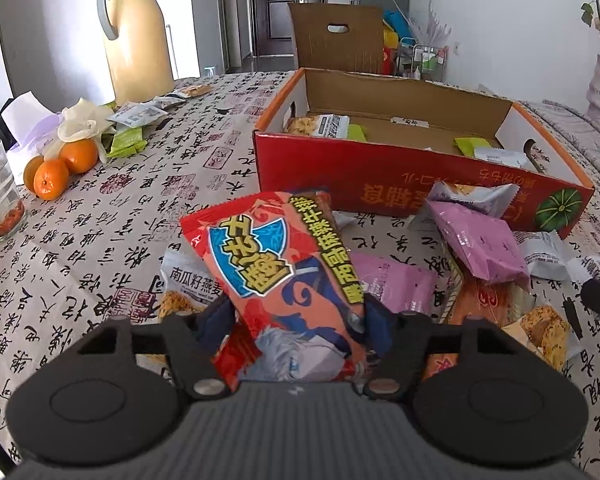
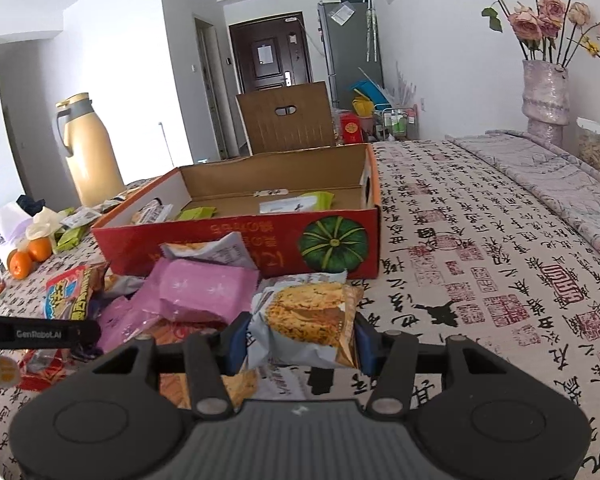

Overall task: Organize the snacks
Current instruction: 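Grasp a clear cracker packet with the right gripper while the left gripper grasps the red-blue chip bag, then lift both snacks and carry them over the cardboard box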

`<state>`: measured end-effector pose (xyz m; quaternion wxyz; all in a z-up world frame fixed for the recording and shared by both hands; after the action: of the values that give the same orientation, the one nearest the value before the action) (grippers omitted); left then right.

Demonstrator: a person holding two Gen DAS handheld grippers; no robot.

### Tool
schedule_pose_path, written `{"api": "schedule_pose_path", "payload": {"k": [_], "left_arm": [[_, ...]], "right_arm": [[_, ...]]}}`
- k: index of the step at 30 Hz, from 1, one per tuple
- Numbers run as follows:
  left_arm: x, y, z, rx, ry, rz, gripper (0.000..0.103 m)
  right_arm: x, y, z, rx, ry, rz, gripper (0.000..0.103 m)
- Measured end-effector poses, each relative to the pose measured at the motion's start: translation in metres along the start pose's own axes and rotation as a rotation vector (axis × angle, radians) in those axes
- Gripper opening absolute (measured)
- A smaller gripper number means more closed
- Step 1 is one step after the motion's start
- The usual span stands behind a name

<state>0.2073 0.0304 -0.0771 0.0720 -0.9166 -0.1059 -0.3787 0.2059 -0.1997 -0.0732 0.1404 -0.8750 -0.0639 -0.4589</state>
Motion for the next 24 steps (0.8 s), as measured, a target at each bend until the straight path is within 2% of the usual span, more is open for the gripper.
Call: {"api": "schedule_pose_path", "payload": {"k": [7, 24], "left_arm": [[-0.001, -0.002, -0.005, -0.017, 0.009, -0.005, 0.052], [0.005, -0.003, -0.037, -0.035, 0.099, 0.011, 0.051]], "right_arm": [[-0.003, -0.008, -0.002, 0.015, -0.004, -0.013, 0.051], [-0.001, -0.019, -0.017, 0.03, 0.021, -0.035, 0.052]]}}
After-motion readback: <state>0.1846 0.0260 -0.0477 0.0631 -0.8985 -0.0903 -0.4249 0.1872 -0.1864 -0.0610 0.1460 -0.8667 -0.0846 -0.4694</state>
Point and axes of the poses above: each gripper's, at about its wrist camera, not at the fingertips, and z roughly the way its jaws point, y to its right, x to its top, the point moved 8 cm from there along z, roughly the way its jaws point, and after that the axes turned 2 degrees about x, right-handed, at the moved point
